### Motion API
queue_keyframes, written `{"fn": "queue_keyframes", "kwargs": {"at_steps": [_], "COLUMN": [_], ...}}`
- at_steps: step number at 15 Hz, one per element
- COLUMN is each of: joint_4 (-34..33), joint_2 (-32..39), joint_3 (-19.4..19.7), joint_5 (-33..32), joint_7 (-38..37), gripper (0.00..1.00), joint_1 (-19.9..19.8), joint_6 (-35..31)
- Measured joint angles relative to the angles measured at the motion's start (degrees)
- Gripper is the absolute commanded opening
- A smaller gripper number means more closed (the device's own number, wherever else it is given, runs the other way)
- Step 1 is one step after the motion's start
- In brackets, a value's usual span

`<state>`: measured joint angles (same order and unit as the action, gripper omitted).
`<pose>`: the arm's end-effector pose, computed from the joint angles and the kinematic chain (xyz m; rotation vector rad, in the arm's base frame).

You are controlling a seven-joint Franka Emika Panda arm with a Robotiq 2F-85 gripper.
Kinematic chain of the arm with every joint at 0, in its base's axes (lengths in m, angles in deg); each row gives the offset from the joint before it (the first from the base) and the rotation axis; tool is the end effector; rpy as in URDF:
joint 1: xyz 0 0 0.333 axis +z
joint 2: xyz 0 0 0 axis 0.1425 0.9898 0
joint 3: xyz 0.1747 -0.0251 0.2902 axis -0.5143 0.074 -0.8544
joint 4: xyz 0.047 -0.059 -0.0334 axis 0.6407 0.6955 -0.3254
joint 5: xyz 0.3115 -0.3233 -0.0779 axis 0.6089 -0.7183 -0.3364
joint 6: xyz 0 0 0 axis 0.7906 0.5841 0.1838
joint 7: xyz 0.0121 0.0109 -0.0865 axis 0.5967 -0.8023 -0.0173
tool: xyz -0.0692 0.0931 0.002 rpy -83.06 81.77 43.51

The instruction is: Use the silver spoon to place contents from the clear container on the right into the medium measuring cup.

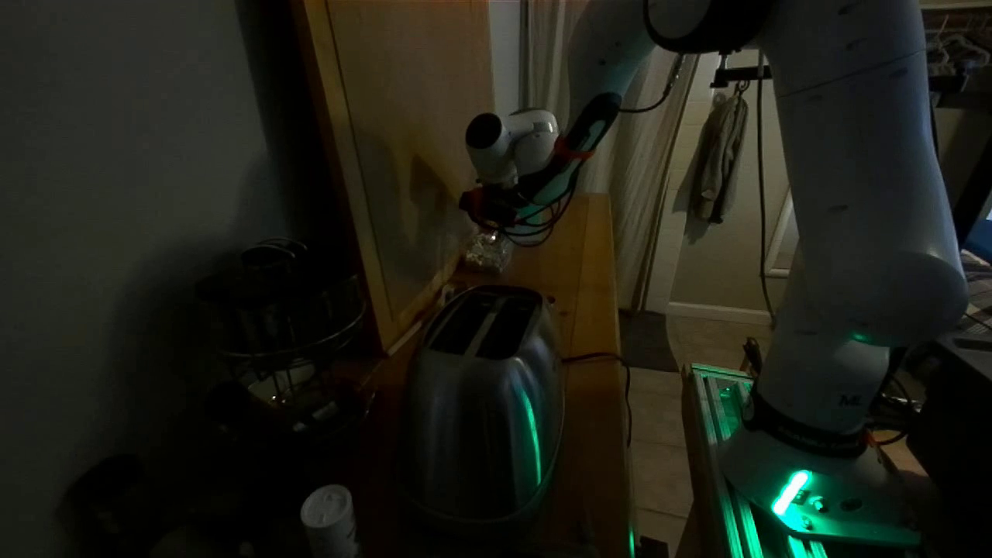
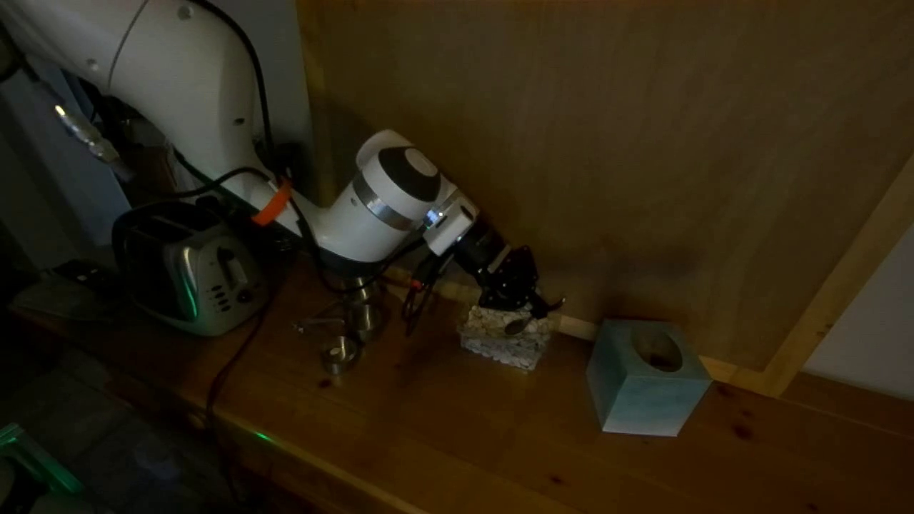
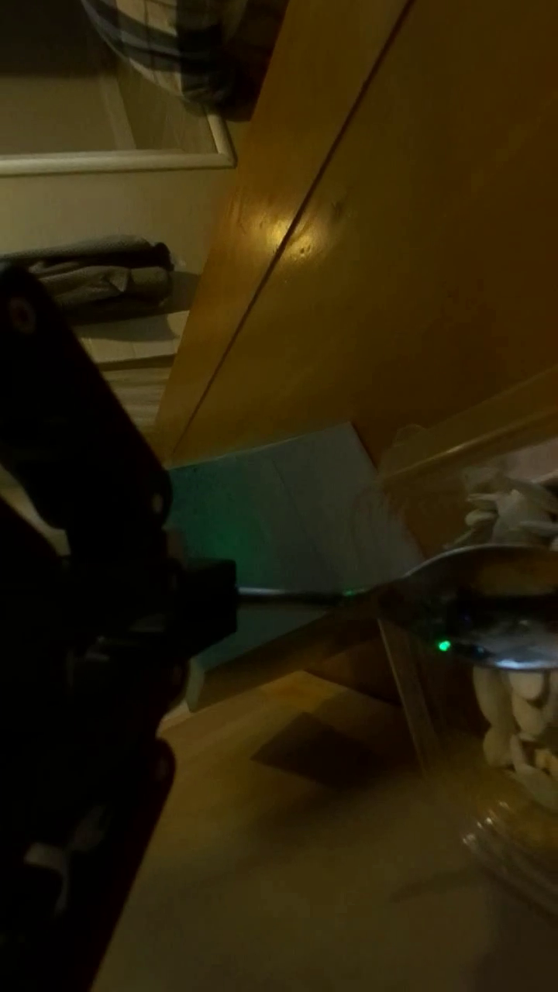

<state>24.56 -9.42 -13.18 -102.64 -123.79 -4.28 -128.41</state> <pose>0.5702 -0.4120 0.3079 1.5116 -1.8847 1.0270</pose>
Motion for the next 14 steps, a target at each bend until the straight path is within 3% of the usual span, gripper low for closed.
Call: {"fn": "queue_keyframes", "kwargs": {"at_steps": [14], "joint_4": [-0.8], "joint_2": [2.8], "joint_3": [-5.5], "joint_5": [-4.5], "joint_7": [-4.9], "gripper": [0.02], "joint_1": [-0.6], "joint_6": [8.0]}}
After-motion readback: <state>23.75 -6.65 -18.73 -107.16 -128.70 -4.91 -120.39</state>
